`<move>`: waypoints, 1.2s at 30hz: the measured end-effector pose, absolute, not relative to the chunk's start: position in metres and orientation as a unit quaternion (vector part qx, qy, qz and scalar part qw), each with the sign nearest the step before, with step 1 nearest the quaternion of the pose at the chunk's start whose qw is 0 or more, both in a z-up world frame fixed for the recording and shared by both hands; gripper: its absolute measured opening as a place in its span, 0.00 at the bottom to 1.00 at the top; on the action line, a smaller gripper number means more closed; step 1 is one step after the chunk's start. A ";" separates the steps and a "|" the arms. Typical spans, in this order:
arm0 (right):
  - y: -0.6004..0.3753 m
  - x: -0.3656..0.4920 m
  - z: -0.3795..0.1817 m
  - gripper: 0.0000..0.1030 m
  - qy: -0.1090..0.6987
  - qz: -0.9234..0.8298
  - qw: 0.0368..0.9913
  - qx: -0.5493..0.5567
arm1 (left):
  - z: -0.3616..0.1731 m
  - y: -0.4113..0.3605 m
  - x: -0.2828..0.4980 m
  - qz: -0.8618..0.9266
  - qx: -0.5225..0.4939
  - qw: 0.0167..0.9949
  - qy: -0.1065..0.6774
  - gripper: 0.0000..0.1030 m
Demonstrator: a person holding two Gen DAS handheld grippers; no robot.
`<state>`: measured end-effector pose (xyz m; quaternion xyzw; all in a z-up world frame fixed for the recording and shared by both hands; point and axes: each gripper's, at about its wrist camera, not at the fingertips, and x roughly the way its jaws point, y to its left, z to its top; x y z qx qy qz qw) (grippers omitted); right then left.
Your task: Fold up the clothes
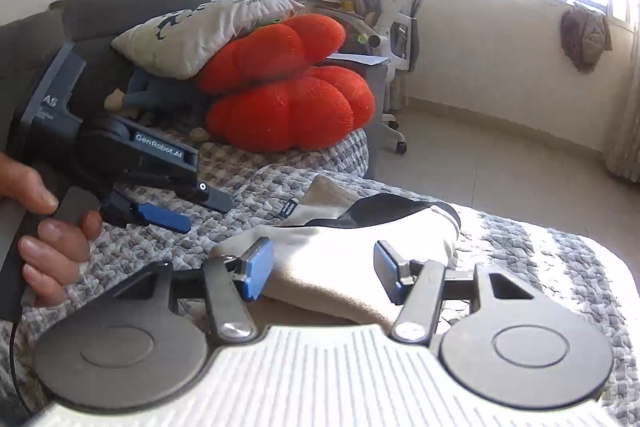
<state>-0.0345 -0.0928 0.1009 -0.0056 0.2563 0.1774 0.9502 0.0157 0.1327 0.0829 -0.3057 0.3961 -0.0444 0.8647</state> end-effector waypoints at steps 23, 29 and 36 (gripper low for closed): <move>-0.131 -0.013 0.068 0.31 0.365 0.177 0.914 0.026 | 0.051 0.100 0.020 -0.038 -0.219 0.867 0.447 0.58; -0.167 -0.003 0.062 0.55 0.400 0.159 0.884 0.184 | 0.053 0.112 0.020 -0.066 -0.281 0.849 0.442 0.59; -0.179 0.006 0.045 0.61 0.423 0.148 0.836 0.317 | 0.041 0.103 0.022 -0.074 -0.304 0.836 0.452 0.65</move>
